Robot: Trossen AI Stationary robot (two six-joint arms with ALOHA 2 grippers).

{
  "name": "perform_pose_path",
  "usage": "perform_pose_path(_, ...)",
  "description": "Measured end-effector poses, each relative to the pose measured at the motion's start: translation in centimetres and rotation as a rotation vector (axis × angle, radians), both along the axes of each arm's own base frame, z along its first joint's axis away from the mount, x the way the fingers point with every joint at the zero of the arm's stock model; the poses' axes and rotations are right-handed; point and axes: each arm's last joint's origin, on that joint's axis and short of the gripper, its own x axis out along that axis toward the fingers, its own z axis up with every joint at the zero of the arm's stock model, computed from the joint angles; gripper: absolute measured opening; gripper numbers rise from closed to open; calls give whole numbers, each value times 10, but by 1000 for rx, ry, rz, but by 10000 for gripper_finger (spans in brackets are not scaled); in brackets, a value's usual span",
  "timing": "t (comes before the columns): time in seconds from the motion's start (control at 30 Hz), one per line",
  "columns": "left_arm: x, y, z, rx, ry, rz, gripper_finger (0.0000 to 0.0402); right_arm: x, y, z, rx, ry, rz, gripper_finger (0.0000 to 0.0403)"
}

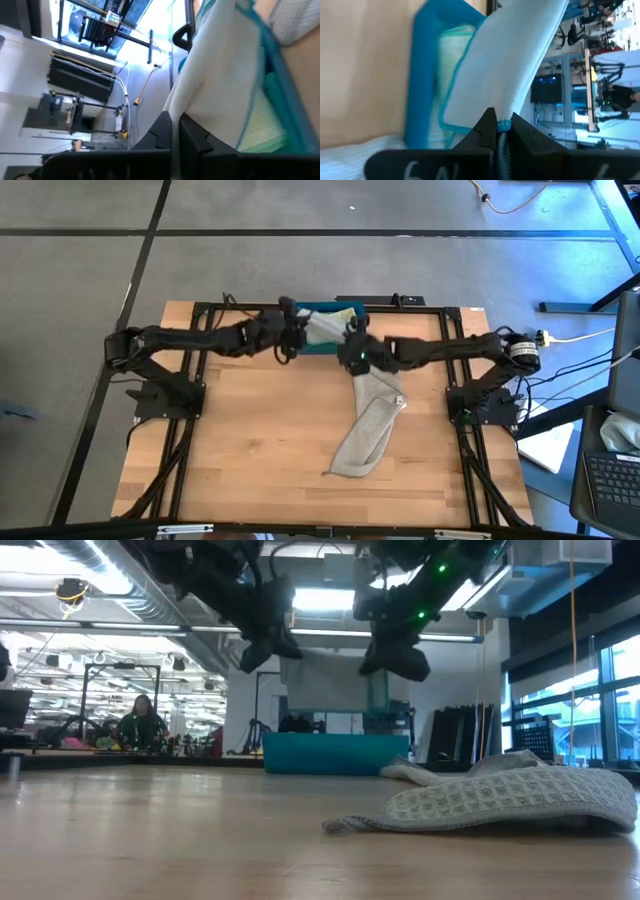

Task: Fold microfiber towels
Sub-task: Put the folded light blue towel into the blue bin

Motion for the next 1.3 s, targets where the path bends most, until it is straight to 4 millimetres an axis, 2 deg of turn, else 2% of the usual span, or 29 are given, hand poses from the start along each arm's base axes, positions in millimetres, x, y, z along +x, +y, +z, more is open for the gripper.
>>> perform_pose_path(0.27, -7, 44, -14, -33, 35, 50, 1, -5, -61, 9, -7, -62, 52, 18)
perform_pose_path(0.4, -5, 59, -19, 5, 20, 68, 1, -11, -83, 10, 26, -84, 107, 18)
perform_pose_path(0.57, -4, 75, -22, 92, 10, 60, 2, -14, -106, 9, -32, -88, 94, 19)
perform_pose_path(0.73, -2, 81, -38, 27, 38, 61, 3, -15, -115, 1, 18, -92, 100, 32)
perform_pose_path(0.97, 6, 75, -61, -13, 134, 78, 4, -6, -117, -29, 60, 5, 76, 19)
perform_pose_path(1.1, 7, 84, -58, 99, 118, 144, 2, 0, -123, -36, -58, 41, 25, 22)
perform_pose_path(1.3, 1, 101, -44, 203, 24, 209, 3, 5, -133, -21, -195, -69, 16, 19)
